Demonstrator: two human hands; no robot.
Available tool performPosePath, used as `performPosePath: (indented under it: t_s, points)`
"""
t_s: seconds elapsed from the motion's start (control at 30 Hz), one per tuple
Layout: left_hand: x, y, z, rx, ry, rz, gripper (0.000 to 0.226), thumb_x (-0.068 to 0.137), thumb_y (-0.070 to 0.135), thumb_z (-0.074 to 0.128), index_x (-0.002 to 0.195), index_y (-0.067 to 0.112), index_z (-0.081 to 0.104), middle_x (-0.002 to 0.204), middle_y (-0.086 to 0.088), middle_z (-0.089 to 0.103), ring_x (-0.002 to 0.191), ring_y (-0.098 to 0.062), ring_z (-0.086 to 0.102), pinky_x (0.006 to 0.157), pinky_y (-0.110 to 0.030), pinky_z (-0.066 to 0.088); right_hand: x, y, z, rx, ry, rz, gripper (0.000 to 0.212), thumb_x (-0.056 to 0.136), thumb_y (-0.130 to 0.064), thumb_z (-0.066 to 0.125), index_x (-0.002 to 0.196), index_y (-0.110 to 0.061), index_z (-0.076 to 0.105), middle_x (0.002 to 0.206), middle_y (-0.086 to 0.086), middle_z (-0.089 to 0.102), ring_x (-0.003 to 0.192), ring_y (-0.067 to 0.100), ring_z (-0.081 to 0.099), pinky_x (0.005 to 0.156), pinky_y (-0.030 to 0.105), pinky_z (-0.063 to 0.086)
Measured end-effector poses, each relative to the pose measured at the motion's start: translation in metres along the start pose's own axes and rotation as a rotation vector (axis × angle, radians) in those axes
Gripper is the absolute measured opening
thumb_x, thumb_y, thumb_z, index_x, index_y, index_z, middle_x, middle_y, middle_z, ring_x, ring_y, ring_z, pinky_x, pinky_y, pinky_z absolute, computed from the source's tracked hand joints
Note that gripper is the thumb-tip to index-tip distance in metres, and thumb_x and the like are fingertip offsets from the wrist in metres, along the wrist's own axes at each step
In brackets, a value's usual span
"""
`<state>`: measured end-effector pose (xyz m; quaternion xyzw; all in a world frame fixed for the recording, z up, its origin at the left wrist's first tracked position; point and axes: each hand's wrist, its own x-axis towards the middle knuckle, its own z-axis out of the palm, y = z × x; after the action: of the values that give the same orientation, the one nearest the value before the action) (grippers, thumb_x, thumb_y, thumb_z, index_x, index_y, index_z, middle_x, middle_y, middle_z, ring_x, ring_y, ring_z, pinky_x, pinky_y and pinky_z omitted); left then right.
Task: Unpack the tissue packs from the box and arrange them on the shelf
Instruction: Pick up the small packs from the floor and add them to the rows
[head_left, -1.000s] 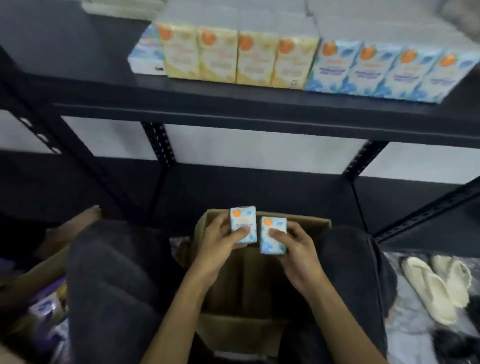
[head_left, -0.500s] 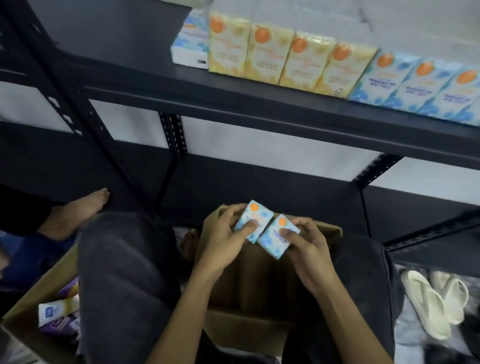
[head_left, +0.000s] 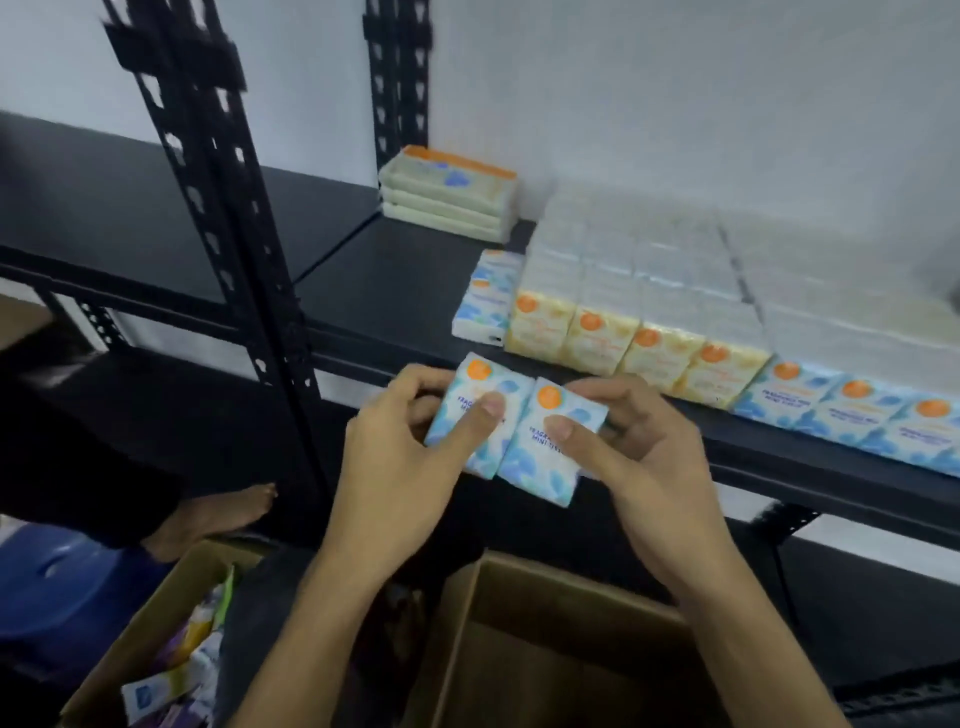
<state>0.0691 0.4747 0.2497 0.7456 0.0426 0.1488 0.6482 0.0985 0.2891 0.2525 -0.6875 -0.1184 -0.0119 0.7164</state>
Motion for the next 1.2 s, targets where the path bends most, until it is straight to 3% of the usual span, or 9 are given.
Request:
performPosePath:
  t_s: [0.2, 0.33, 0.47, 0.57, 0.67, 0.73, 0.83, 0.97, 1.2]
  points:
    - [0.094, 0.022, -0.005, 0.314, 0.217, 0.131, 0.031, 0.085, 0.057, 0.070, 0.090, 0.026, 0.068, 0.084, 0.013, 0.073, 0.084, -0.006, 0.069, 0.077, -0.039, 0.058, 0.084, -0.054, 0.007, -0.090, 0.069, -0.189, 0.019, 0.085, -0.002, 0.078, 0.092, -0.016, 0.067, 0.097, 0.000, 0.077, 0.093, 0.017, 0.074, 0.070, 0.031, 0.059]
    - [0.142, 0.004, 0.011, 0.560, 0.178, 0.056, 0.042, 0.087, 0.063, 0.063, 0.079, 0.022, 0.063, 0.080, 0.005, 0.066, 0.088, -0.022, 0.063, 0.086, -0.045, 0.052, 0.140, -0.069, 0.003, -0.225, 0.093, -0.199, 0.014, 0.085, -0.002, 0.078, 0.095, 0.000, 0.067, 0.096, 0.005, 0.071, 0.082, 0.011, 0.074, 0.069, 0.032, 0.058]
    - [0.147, -0.012, 0.026, 0.677, 0.219, 0.046, 0.052, 0.088, 0.072, 0.049, 0.071, 0.025, 0.062, 0.074, 0.008, 0.059, 0.092, -0.018, 0.054, 0.092, -0.039, 0.039, 0.187, -0.070, 0.003, -0.332, 0.063, -0.162, 0.017, 0.085, -0.002, 0.078, 0.096, 0.003, 0.066, 0.097, 0.013, 0.069, 0.089, 0.029, 0.074, 0.069, 0.033, 0.061]
    - [0.143, -0.016, 0.030, 0.699, 0.261, 0.094, 0.054, 0.094, 0.067, 0.042, 0.079, 0.025, 0.072, 0.071, 0.011, 0.053, 0.092, -0.012, 0.043, 0.095, -0.035, 0.035, 0.217, -0.066, 0.012, -0.395, 0.023, -0.169, 0.016, 0.083, -0.003, 0.080, 0.087, -0.006, 0.066, 0.098, 0.018, 0.071, 0.091, 0.034, 0.072, 0.073, 0.038, 0.061]
    - [0.141, -0.021, 0.028, 0.666, 0.251, 0.121, 0.050, 0.098, 0.052, 0.039, 0.082, 0.022, 0.077, 0.079, 0.007, 0.068, 0.099, -0.013, 0.050, 0.093, -0.029, 0.028, 0.245, -0.057, 0.022, -0.539, -0.048, -0.144, 0.016, 0.084, -0.009, 0.082, 0.087, -0.008, 0.066, 0.087, 0.006, 0.069, 0.080, 0.019, 0.067, 0.066, 0.022, 0.052]
    - [0.140, -0.024, 0.025, 0.686, 0.238, 0.136, 0.050, 0.095, 0.051, 0.036, 0.078, 0.025, 0.075, 0.077, 0.009, 0.068, 0.101, -0.012, 0.051, 0.093, -0.028, 0.027, 0.259, -0.045, 0.028, -0.669, -0.102, -0.127, 0.016, 0.084, -0.013, 0.082, 0.086, -0.009, 0.067, 0.083, 0.001, 0.066, 0.080, 0.016, 0.064, 0.072, 0.027, 0.051]
    - [0.139, -0.026, 0.025, 0.755, 0.207, 0.191, 0.044, 0.100, 0.049, 0.039, 0.097, 0.028, 0.077, 0.103, 0.011, 0.073, 0.110, -0.009, 0.050, 0.097, -0.028, 0.023, 0.271, -0.026, 0.033, -0.866, -0.177, -0.115, 0.017, 0.086, -0.023, 0.080, 0.090, -0.011, 0.069, 0.095, 0.004, 0.070, 0.094, 0.023, 0.066, 0.088, 0.042, 0.054]
    - [0.141, -0.033, 0.026, 0.864, 0.185, 0.196, 0.052, 0.101, 0.053, 0.031, 0.120, 0.030, 0.074, 0.147, 0.005, 0.056, 0.141, -0.012, 0.038, 0.118, -0.040, 0.018, 0.277, -0.016, 0.031, -1.081, -0.285, -0.092, 0.017, 0.095, -0.032, 0.069, 0.098, -0.015, 0.070, 0.101, 0.003, 0.073, 0.103, 0.024, 0.064, 0.107, 0.047, 0.041]
    - [0.139, -0.033, 0.026, 0.835, 0.165, 0.169, 0.062, 0.100, 0.054, 0.023, 0.148, 0.025, 0.050, 0.134, 0.000, 0.067, 0.139, -0.008, 0.046, 0.125, -0.041, 0.008, 0.279, -0.018, 0.030, -1.282, -0.416, -0.076, 0.020, 0.101, -0.021, 0.048, 0.115, -0.023, 0.063, 0.113, -0.003, 0.063, 0.118, 0.023, 0.049, 0.107, 0.041, 0.022]
